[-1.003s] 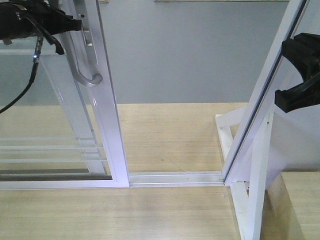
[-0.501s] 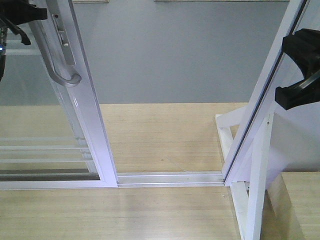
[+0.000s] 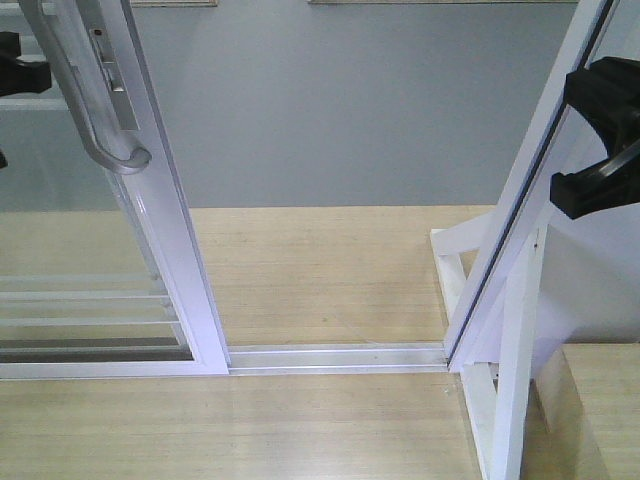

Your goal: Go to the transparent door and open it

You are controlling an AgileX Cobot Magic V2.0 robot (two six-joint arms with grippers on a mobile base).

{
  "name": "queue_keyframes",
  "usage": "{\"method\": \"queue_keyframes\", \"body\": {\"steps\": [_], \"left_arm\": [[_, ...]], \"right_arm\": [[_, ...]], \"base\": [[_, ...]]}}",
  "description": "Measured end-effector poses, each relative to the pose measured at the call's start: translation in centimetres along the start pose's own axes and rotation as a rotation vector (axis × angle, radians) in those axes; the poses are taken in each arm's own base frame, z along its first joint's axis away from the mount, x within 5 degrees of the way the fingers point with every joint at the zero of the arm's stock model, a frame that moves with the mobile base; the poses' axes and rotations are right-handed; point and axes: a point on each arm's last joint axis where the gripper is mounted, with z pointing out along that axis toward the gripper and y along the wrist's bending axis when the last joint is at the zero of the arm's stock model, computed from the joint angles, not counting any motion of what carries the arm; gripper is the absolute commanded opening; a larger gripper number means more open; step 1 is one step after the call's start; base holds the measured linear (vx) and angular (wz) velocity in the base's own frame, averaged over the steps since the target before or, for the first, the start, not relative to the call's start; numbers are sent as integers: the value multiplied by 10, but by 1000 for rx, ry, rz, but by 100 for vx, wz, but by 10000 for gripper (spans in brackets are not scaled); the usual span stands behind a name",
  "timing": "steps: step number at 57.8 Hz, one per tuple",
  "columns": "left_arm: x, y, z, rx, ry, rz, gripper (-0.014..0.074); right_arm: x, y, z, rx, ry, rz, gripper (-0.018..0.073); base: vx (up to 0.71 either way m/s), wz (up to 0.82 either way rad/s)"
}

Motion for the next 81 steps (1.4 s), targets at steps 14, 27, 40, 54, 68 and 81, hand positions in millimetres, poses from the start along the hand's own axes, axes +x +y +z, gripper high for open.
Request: {"method": "queue_keyframes", "body": {"steps": [14, 27, 40, 54, 68, 81], "left_arm": [[26, -7, -63, 7, -36, 0, 0], [49, -14, -112, 31, -71, -8, 0], [77, -22, -155, 63, -123, -23, 0], [108, -29, -179, 102, -175, -71, 0], [115, -31, -178, 117, -175, -109, 0], [115, -31, -178, 120, -178, -118, 0]], "right_arm": [[-3, -1, -12, 2, -10, 24, -4], [-4, -3, -36, 11, -2, 26, -4], [-6, -4, -65, 24, -23, 26, -3], [10, -1, -79, 30, -64, 28, -3], [30, 5, -74, 27, -128, 41, -1], [28, 5, -75, 27, -152, 57, 0]], "base": [[0, 0], [0, 0], [0, 0], [0, 0], [0, 0], [0, 0]]}}
